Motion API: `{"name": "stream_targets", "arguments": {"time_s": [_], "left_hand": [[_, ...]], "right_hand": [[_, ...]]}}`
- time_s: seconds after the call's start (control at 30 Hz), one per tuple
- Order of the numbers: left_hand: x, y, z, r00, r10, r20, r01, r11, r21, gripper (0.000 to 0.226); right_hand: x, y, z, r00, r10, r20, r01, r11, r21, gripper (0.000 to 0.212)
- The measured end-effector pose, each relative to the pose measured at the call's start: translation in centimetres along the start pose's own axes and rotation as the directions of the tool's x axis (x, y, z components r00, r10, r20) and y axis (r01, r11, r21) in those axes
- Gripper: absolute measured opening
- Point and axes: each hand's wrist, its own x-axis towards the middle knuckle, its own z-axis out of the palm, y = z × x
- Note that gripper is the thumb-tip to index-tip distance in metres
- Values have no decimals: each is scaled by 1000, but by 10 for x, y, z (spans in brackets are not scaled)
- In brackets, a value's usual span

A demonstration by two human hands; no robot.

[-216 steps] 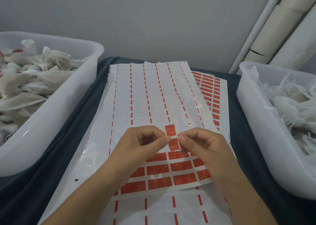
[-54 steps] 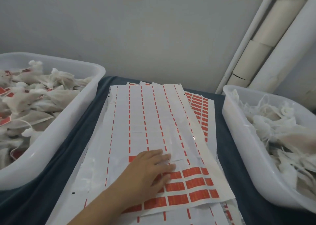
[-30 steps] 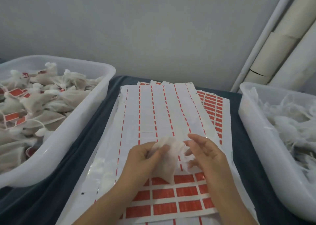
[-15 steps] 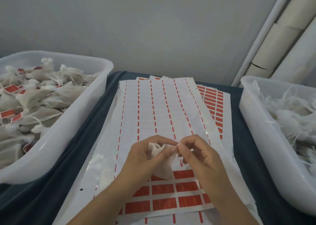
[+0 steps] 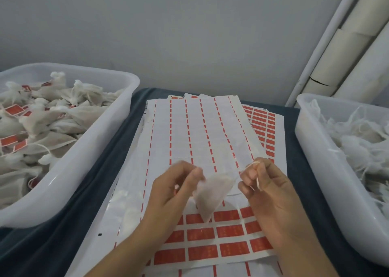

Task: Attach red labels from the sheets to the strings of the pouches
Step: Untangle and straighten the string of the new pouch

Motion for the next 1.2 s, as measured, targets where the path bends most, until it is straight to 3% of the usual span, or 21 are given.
{"name": "stream_targets", "arguments": {"time_s": [0.07, 0.13, 0.17, 0.23, 0.3, 0.33, 0.4, 0.5, 0.57, 0.63, 0.7, 0.77, 0.83, 0.87, 0.93, 0.97, 1.07, 1.2], "left_hand": [[-1, 7, -1, 939, -147, 311, 200, 969, -144, 46], [1, 10, 2, 787, -282, 548, 390, 917, -87, 56], [3, 9, 3, 754, -339, 562, 445, 894, -59, 59], [8, 7, 1, 767, -392, 508, 512, 852, -115, 59], [11, 5, -4, 789, -361, 497, 548, 780, -303, 56], [13, 5, -8, 799, -339, 496, 558, 726, -402, 52], [15, 5, -16, 830, -302, 469, 545, 620, -565, 40], [18, 4, -26, 866, -288, 409, 500, 513, -698, 27], [19, 4, -29, 871, -323, 370, 491, 538, -685, 30], [18, 6, -26, 867, -364, 341, 499, 632, -593, 36], [16, 5, -19, 854, -423, 303, 516, 762, -392, 40], [12, 3, -10, 849, -433, 303, 483, 868, -115, 45], [7, 1, -3, 862, -365, 352, 330, 931, 158, 46], [5, -1, -1, 869, -297, 395, 219, 948, 231, 49], [2, -1, 0, 860, -185, 475, 75, 967, 242, 56], [2, 1, -2, 855, -154, 495, 60, 978, 201, 58], [1, 2, -4, 832, -73, 550, 6, 992, 124, 52], [-2, -1, 2, 852, -31, 523, -49, 989, 139, 39]], "right_hand": [[-2, 1, 0, 999, -18, 41, 20, 999, -49, 19], [-5, 0, 1, 994, -15, 106, 29, 992, -124, 30], [-7, -1, 2, 989, -3, 148, 29, 984, -175, 32], [-11, -4, 6, 950, 57, 308, 37, 956, -292, 21], [-14, -3, 14, 873, 184, 451, -3, 928, -374, 3], [-15, 0, 16, 854, 240, 462, -18, 901, -434, 6], [-13, 7, 18, 865, 309, 395, -23, 811, -585, 12], [-5, 9, 11, 928, 292, 231, -41, 696, -717, 12], [0, 7, 4, 966, 230, 115, -63, 645, -762, 10], [3, 5, 1, 988, 150, 32, -69, 620, -782, 15], [5, 7, -1, 999, 43, -21, -42, 592, -805, 25], [3, 13, 0, 992, -128, -24, 46, 520, -853, 21], [0, 20, 5, 947, -317, 55, 176, 367, -913, 10], [-2, 24, 7, 903, -402, 150, 266, 249, -931, 15], [-4, 33, 9, 824, -467, 321, 411, 102, -906, 14], [-5, 36, 10, 822, -451, 348, 447, 131, -885, 13], [-7, 40, 13, 897, -320, 305, 419, 400, -815, 5], [-5, 43, 9, 918, -324, 231, 362, 439, -822, 8]]}}
